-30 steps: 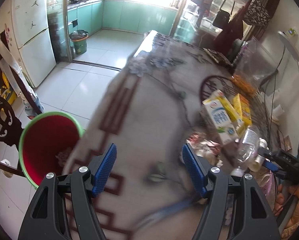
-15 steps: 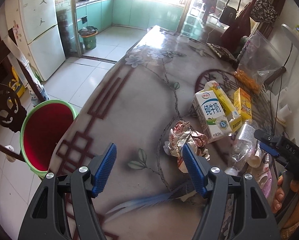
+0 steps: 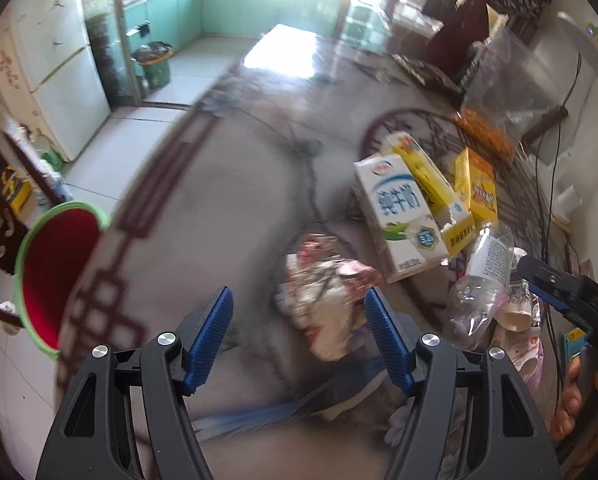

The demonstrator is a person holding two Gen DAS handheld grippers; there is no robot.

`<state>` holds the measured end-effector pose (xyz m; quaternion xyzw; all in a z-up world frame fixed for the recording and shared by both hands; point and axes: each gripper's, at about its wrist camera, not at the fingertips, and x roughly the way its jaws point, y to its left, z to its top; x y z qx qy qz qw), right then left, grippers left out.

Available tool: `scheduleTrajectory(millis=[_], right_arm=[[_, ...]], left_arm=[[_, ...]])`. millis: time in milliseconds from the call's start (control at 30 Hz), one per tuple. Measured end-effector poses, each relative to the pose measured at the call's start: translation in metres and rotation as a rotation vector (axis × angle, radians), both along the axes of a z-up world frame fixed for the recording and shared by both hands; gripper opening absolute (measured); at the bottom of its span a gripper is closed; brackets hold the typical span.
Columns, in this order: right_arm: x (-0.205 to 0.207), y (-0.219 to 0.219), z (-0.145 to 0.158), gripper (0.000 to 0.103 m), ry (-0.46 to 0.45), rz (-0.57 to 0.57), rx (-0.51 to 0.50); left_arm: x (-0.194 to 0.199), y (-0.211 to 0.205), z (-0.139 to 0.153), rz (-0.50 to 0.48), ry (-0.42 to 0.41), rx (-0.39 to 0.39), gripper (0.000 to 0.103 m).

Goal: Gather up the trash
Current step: 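Move back to the table and grasp crumpled brown paper with the left gripper, then grasp the clear plastic water bottle by its neck with the right gripper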

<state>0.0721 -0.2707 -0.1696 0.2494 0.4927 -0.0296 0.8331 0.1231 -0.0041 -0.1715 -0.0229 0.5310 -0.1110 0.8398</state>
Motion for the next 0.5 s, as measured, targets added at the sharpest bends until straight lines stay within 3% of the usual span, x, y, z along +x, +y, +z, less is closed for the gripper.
scheduleTrajectory(millis=[233, 400, 500], right_arm=[[-0.013, -0.014, 0.009, 0.077, -0.004, -0.050, -0.010], [-0.013, -0.005, 0.027, 0.077, -0.057, -0.020, 0.014], [-0.003, 0.006, 0.020, 0.077, -0.034, 0.011, 0.018]], left_arm=[[0.024, -0.043, -0.036, -0.056, 0.045, 0.052, 0.065], [0.028, -0.041, -0.044, -0.068, 0.069, 0.044, 0.042], [0.025, -0.033, -0.038, -0.069, 0.061, 0.025, 0.039]])
